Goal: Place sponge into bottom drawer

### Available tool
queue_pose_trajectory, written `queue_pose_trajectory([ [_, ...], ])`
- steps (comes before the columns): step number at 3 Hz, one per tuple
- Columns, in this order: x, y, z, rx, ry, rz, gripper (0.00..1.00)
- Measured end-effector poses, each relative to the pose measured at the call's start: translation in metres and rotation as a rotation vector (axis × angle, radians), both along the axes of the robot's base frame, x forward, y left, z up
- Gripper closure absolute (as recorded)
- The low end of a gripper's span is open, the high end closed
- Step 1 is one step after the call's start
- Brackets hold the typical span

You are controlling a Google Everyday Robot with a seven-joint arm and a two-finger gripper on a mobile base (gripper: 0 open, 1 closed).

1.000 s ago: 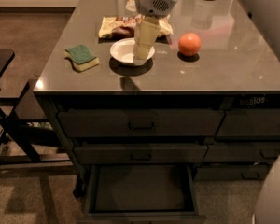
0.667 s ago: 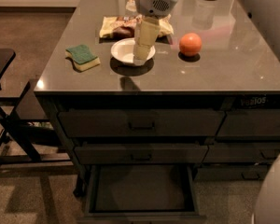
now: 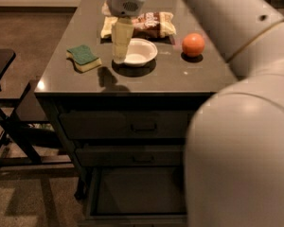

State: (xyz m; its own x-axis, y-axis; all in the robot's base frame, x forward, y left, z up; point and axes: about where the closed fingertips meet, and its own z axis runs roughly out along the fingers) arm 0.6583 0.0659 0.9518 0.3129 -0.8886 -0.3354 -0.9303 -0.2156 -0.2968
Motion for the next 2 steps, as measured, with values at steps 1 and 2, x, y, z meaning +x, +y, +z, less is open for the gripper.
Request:
queue_pose_trajectory([
  [1,0.0182,0.0231,-0.013,-0.017,0.016,0.046,0.0],
  [2,0.0214,0.0265,-0.0122,-0.005,0.006,0.043,0.0],
])
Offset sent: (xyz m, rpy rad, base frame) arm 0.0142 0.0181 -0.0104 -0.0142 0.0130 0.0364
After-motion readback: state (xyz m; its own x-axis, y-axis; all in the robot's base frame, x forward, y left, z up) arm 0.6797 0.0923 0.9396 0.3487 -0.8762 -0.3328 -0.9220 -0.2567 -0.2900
